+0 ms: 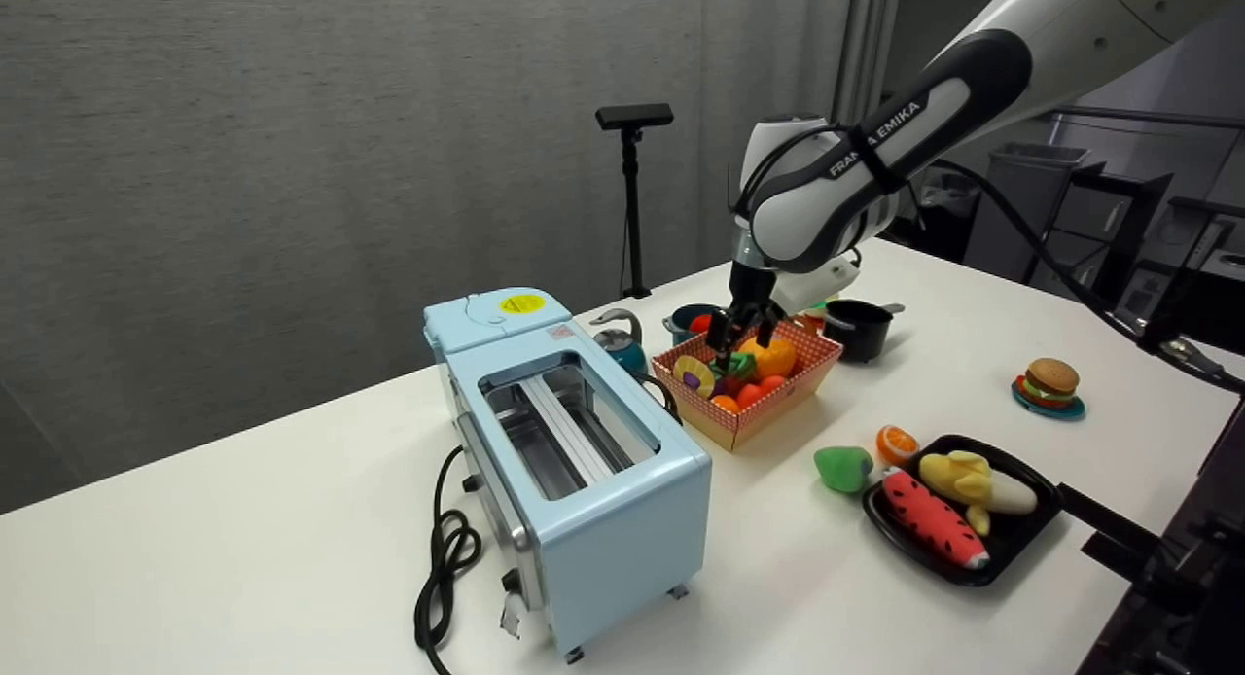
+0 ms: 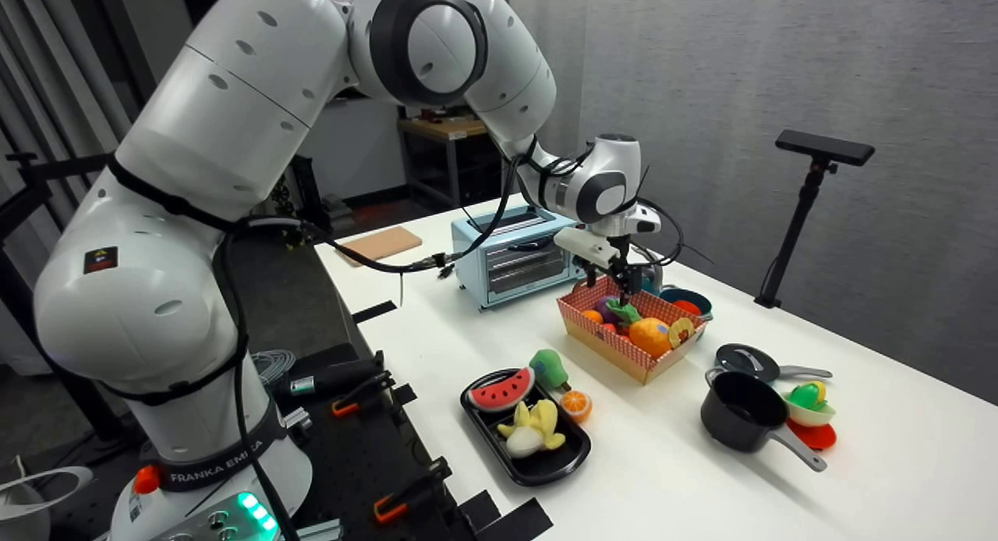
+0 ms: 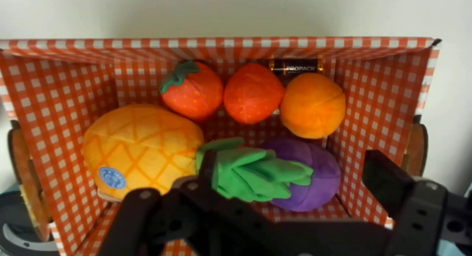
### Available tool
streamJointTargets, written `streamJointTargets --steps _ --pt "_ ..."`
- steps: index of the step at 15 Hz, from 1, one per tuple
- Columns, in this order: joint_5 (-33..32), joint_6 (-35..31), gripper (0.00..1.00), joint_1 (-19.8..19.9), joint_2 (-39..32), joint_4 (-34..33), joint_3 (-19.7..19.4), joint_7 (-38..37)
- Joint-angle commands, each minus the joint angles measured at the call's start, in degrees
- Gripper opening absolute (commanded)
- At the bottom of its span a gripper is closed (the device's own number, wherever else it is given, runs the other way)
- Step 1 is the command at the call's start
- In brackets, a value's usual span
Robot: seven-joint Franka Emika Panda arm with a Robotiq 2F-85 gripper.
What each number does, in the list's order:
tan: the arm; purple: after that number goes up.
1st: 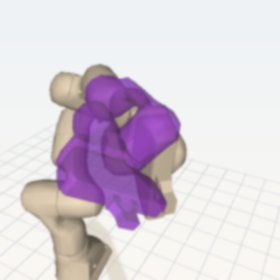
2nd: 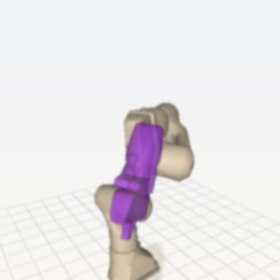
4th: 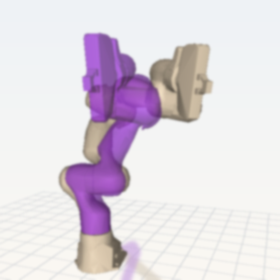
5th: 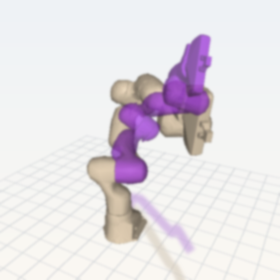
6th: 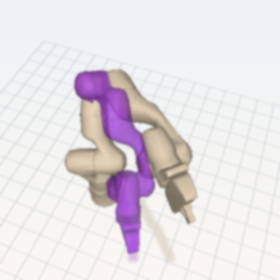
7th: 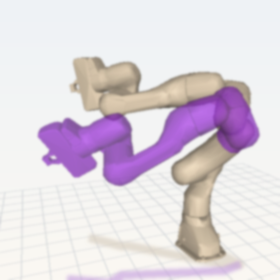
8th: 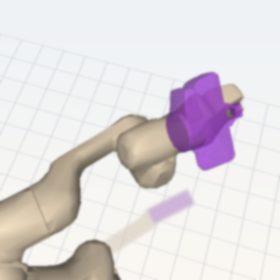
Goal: Remove the pineapple plush toy from the tray
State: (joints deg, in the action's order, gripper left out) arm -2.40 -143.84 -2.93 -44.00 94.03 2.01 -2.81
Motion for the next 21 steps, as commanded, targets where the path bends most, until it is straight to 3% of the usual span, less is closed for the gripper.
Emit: streamJointTargets --steps 1,10,21 --pt "0.32 3.63 1.00 -1.10 -2.49 -5.74 -0.06 0.45" --pt "0.57 6.94 1.00 -1.72 -4.60 -10.68 0.07 0.28" --pt "-0.51 6.29 1.00 -2.34 -6.10 -12.86 -0.71 -0.07"
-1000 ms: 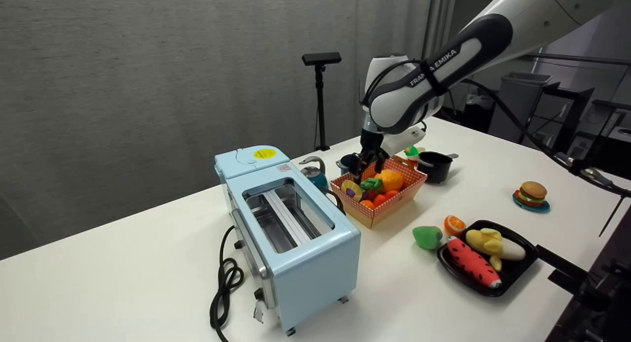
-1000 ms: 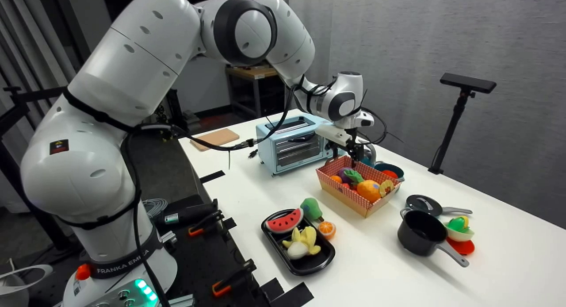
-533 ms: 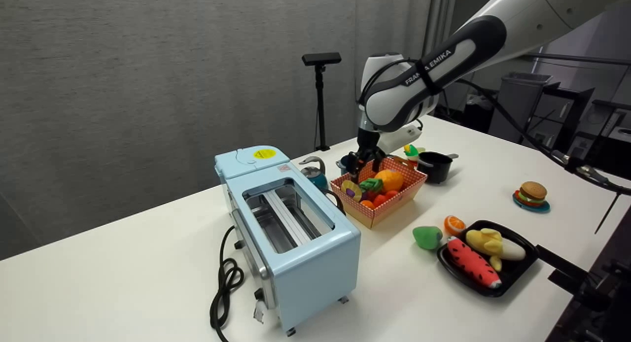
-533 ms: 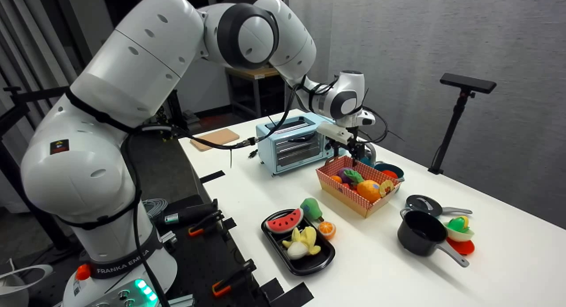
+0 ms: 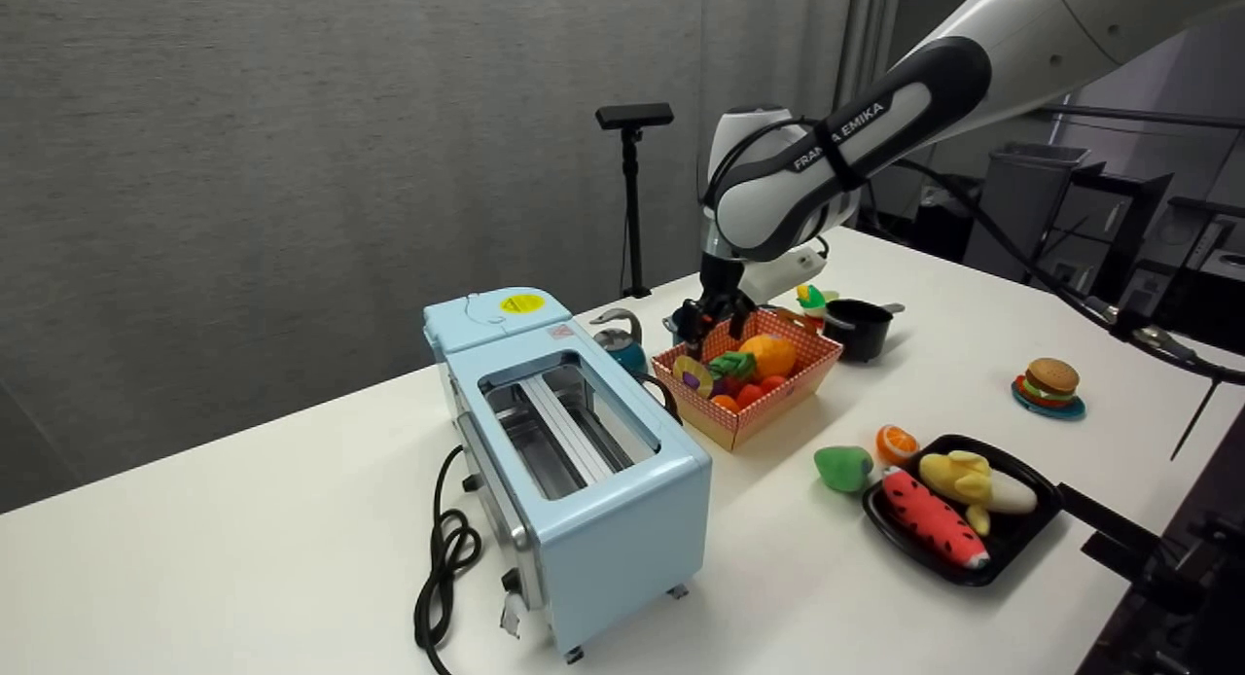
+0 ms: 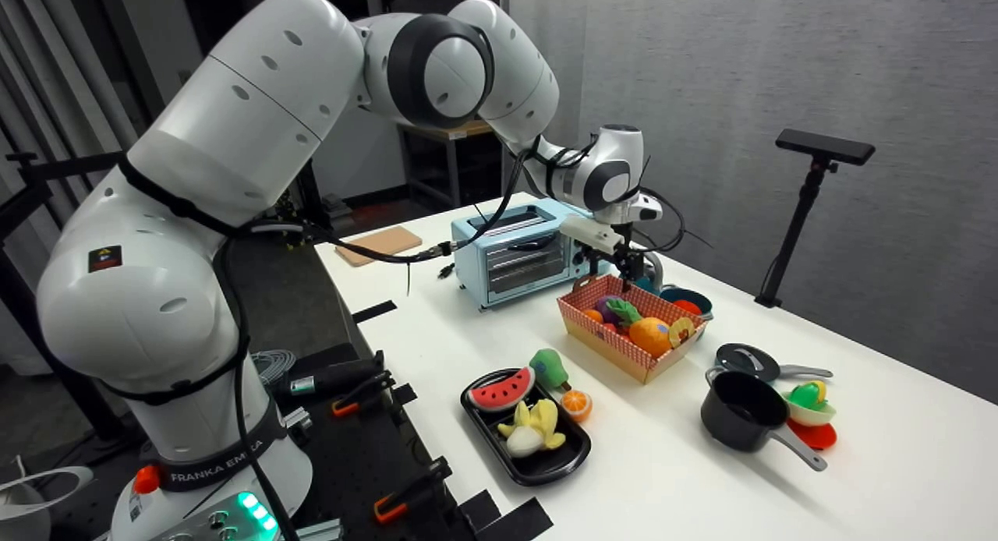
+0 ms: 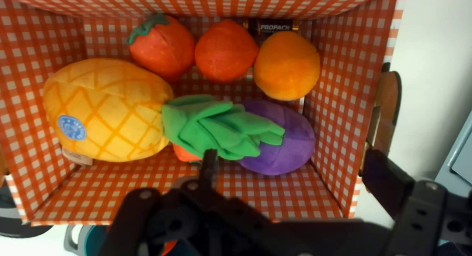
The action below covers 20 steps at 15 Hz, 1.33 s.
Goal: Remove the pineapple plush toy from the tray
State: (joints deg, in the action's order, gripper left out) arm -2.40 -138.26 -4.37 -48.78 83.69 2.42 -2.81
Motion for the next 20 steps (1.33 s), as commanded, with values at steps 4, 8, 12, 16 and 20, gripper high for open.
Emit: streamJointTargets --steps 4,8,12,16,20 --pt "-0.51 0.06 1.00 -0.73 -0.19 -0.55 -1.27 0.11" --pt "-0.60 0.07 1.00 -0.95 -0.23 -0.74 -1.46 0.07" --pt "0.71 2.24 1.00 0.72 -3.19 -4.28 -1.16 0.84" --pt "1.80 6.27 1.00 3.59 -6.46 -7.82 -0.86 2.44" --pt "1.58 11.65 1.00 5.56 -10.65 -13.23 -1.16 3.39"
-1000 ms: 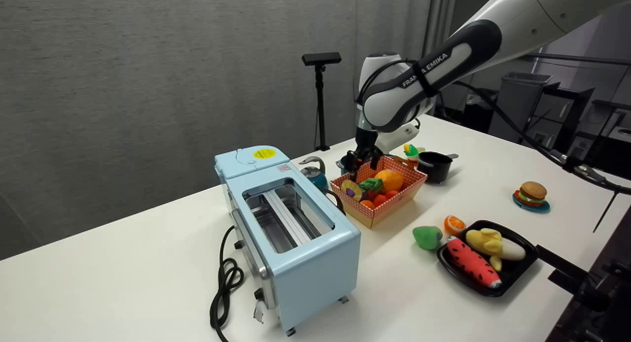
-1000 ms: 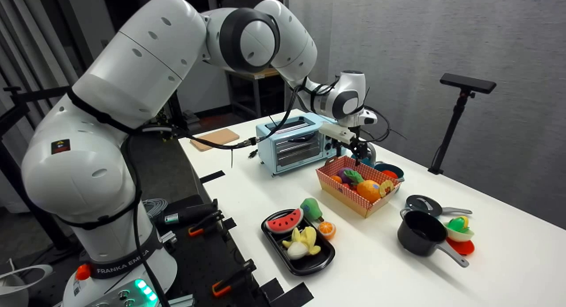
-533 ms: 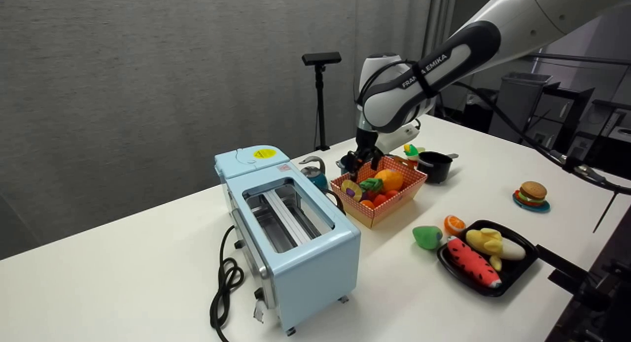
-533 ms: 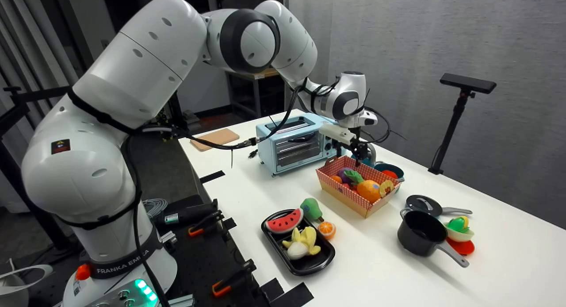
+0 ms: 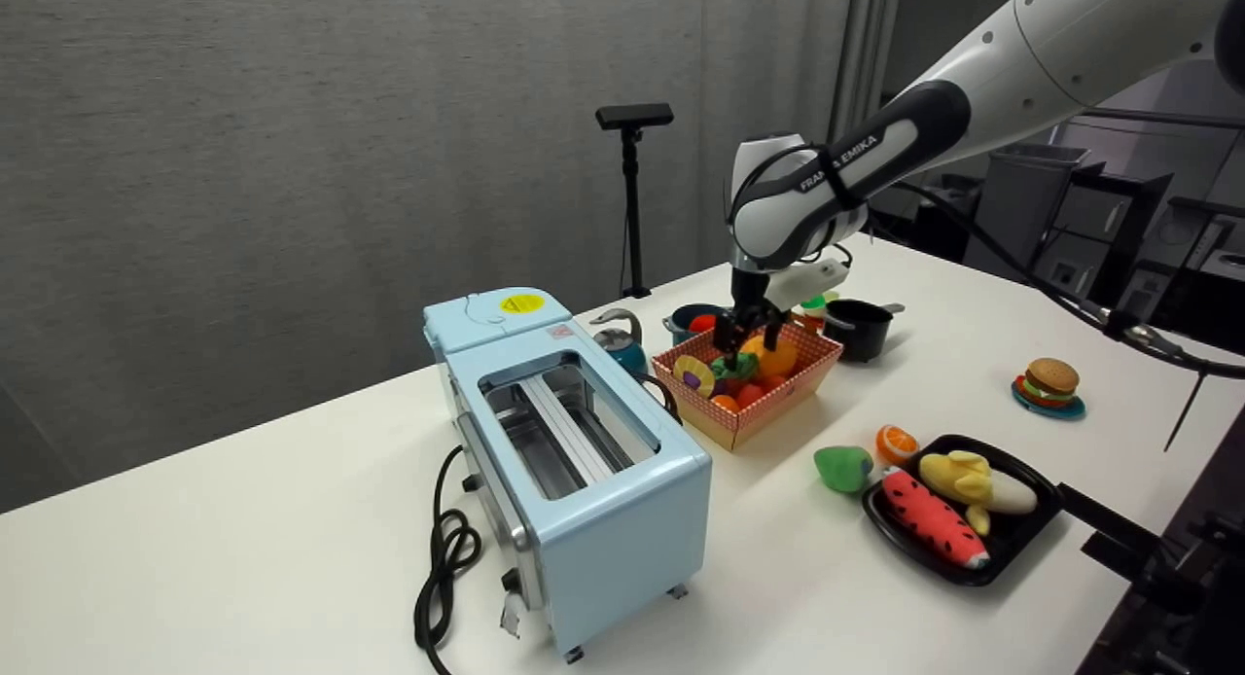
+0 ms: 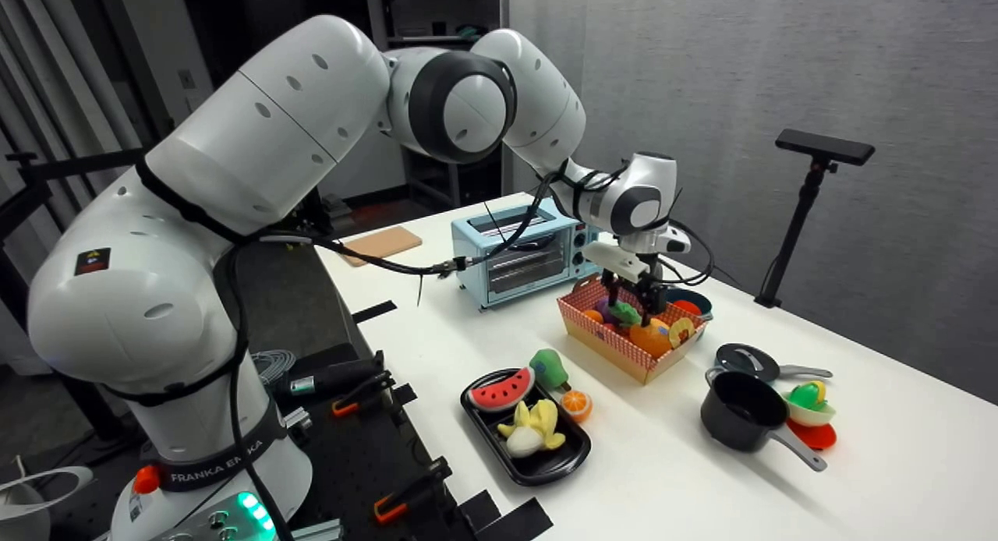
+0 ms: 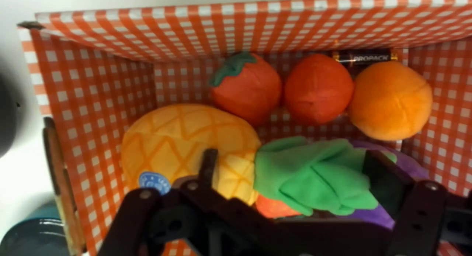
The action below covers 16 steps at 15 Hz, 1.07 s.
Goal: Remove the pineapple plush toy from the tray
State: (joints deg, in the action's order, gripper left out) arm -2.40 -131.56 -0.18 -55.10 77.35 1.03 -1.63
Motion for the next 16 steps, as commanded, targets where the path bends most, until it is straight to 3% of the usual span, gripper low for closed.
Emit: streamJointTargets --steps 1,2,4,12,14,16 --pt "1.46 6.27 0.95 1.60 -5.38 -8.37 0.11 2.32" --pt "1.37 7.64 0.75 1.77 -6.39 -9.90 0.06 2.47" --pt "1.35 9.93 0.68 2.05 -8.17 -12.69 0.09 2.78" --pt "0.86 14.72 0.07 1.29 -11.92 -19.64 -0.28 1.87" --pt "0.82 14.95 0.00 0.69 -11.18 -19.10 -0.18 1.44" --pt "0.64 14.18 0.03 -0.18 -9.61 -17.09 -0.11 1.05"
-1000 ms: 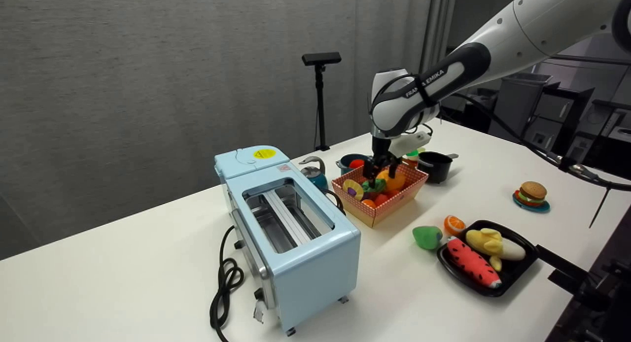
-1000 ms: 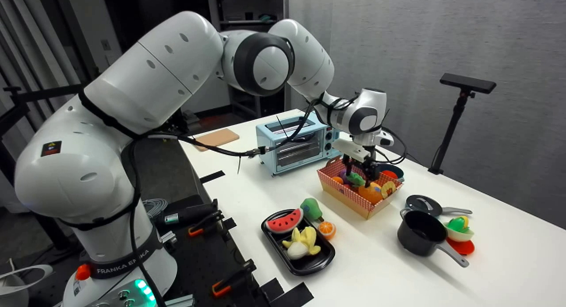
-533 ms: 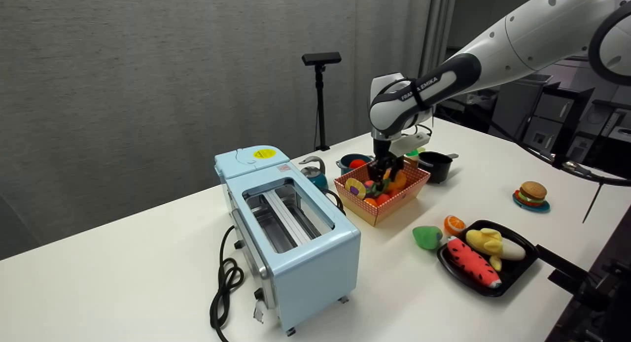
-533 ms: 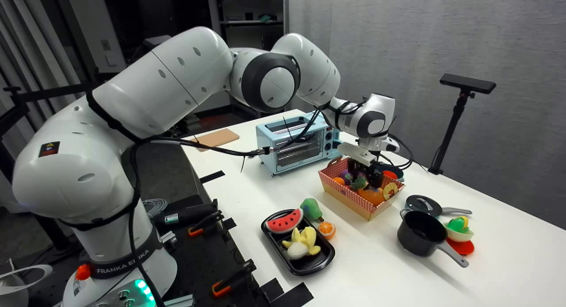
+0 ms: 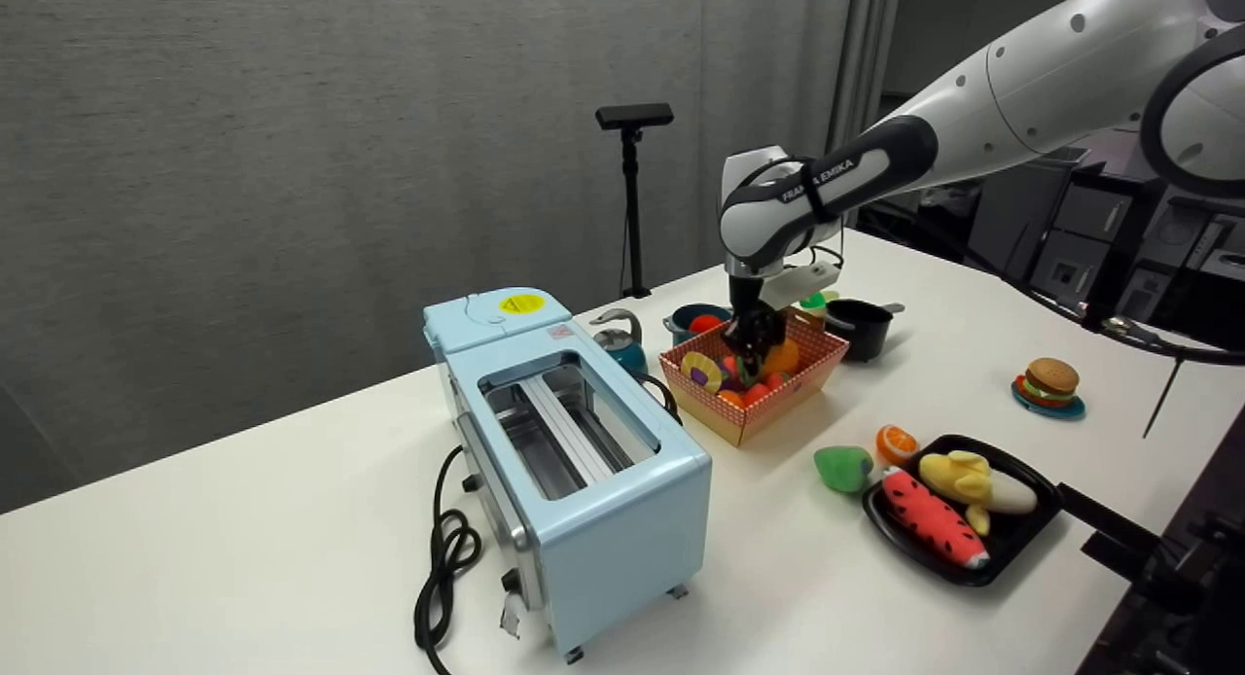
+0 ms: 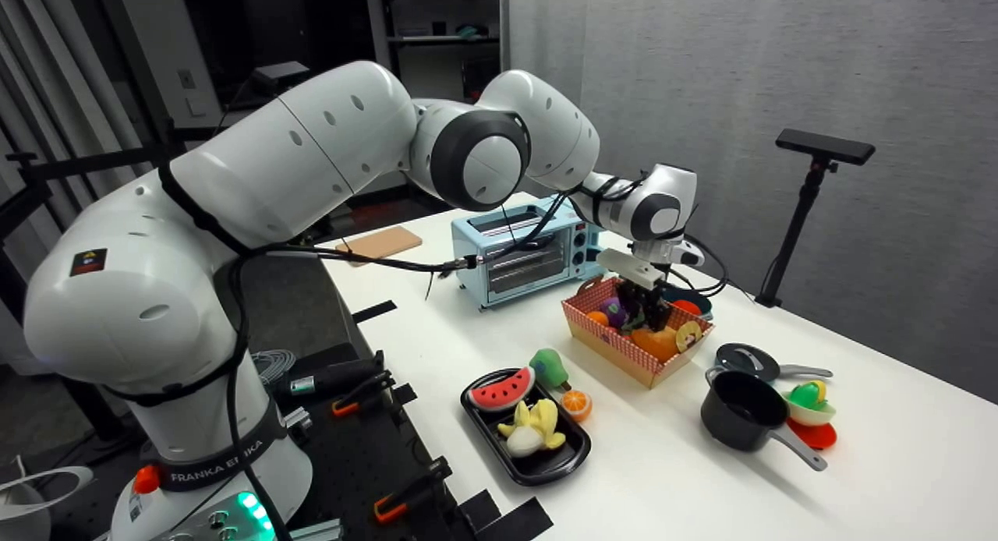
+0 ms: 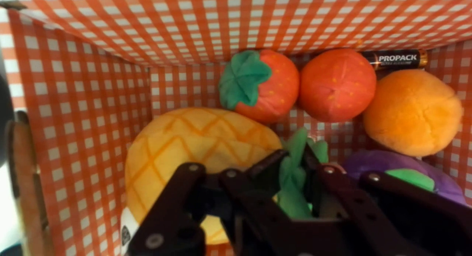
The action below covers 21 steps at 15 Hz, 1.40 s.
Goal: Remove the pineapple plush toy from the tray
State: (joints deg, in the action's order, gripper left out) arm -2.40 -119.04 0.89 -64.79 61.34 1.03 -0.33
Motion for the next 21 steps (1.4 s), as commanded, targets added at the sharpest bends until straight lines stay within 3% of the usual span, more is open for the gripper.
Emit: streamJointTargets --steps 1,12,21 --pt "0.51 1.21 0.03 -1.75 0.84 -0.06 -0.10 -0.43" --pt "-0.68 -3.03 0.03 -8.58 17.61 21.24 0.03 -4.01" --pt "-0.25 -8.07 0.03 -9.45 32.94 41.10 1.07 -4.57"
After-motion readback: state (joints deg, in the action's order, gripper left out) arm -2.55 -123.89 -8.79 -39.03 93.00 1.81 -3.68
